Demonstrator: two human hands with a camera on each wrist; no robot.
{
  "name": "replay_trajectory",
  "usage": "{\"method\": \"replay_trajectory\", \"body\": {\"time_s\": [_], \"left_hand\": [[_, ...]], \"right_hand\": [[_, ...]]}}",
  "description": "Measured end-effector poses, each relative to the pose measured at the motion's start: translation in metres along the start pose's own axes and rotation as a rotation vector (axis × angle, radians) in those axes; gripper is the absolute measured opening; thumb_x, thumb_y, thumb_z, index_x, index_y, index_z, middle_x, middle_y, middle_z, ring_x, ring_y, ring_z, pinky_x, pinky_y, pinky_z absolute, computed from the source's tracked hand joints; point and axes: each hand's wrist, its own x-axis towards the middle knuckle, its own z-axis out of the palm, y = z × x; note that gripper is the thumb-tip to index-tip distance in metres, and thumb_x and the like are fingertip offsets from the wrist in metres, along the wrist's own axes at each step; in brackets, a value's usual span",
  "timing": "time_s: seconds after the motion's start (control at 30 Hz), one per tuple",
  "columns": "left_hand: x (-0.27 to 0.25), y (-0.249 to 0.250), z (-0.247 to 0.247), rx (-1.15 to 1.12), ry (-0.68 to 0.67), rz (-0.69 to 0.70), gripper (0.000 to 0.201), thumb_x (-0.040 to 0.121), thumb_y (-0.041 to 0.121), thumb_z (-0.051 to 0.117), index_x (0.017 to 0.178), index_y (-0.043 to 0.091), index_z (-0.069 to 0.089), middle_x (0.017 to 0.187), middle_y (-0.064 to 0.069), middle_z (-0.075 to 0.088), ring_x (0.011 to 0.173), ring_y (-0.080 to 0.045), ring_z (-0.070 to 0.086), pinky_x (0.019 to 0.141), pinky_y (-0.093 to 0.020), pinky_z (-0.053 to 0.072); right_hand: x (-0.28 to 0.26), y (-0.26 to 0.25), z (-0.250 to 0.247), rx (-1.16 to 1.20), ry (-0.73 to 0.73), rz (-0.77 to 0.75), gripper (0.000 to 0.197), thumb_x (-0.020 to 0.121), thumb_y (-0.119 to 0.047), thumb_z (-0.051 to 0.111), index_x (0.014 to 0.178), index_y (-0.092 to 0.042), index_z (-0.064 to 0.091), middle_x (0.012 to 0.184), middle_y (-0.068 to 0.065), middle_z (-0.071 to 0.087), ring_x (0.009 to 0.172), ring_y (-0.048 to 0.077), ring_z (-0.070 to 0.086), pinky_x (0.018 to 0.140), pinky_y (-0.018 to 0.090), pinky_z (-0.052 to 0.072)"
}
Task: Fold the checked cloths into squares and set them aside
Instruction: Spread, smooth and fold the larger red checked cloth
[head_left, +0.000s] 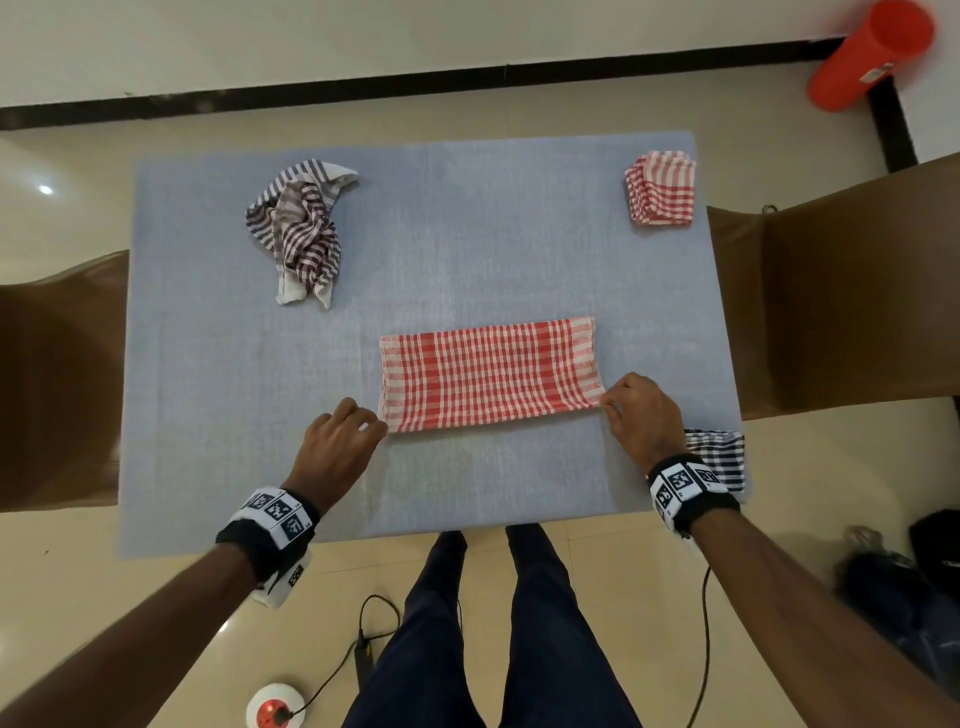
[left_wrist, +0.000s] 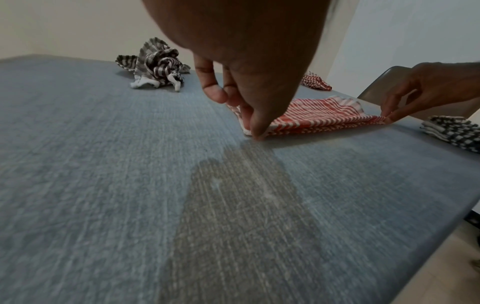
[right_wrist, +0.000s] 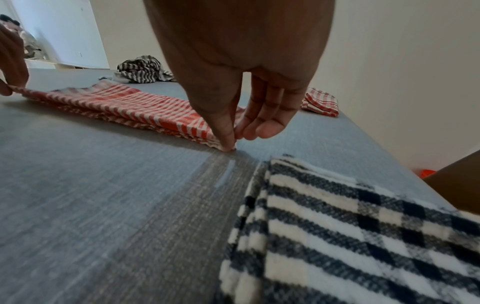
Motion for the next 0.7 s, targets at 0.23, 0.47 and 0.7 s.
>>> {"method": "replay_trajectory", "body": {"time_s": [0.23, 0.47, 0.7], "left_hand": [[0.002, 0.013, 0.002, 0.045, -0.004, -0.029, 0.027, 0.087, 0.029, 0.081, 0.104, 0.009, 0.076, 0.108, -0.013, 0.073, 0.099, -0.029, 0.062, 0.068, -0.042, 0.053], [0.042, 0.064, -0.004, -0.200, 0.259, 0.005, 0.060, 0.101, 0.039, 0.060, 0.145, -0.001, 0.048, 0.154, -0.025, 0.042, 0.148, -0.038, 0.036, 0.121, -0.053, 0.033], [0.112, 0.062, 0.029, -0.189, 0.153, 0.044, 0.079, 0.104, 0.051, 0.041, 0.162, 0.004, 0.015, 0.172, -0.017, 0.005, 0.160, -0.031, 0.005, 0.125, -0.057, 0.020]], "right_hand": [[-0.001, -0.005, -0.004, -0.068, -0.079, 0.005, 0.015, 0.093, -0.020, 0.072, 0.097, -0.007, 0.077, 0.094, 0.008, 0.066, 0.084, 0.020, 0.061, 0.067, 0.031, 0.056], [0.010, -0.102, -0.003, 0.178, 0.000, -0.172, 0.067, 0.106, -0.048, 0.038, 0.159, -0.008, 0.024, 0.168, 0.014, 0.018, 0.158, 0.025, 0.013, 0.129, 0.043, 0.015], [0.033, -0.140, 0.072, 0.042, -0.144, -0.305, 0.089, 0.101, -0.069, 0.009, 0.162, -0.006, -0.005, 0.170, 0.012, -0.014, 0.158, 0.026, -0.012, 0.127, 0.052, 0.010]]}}
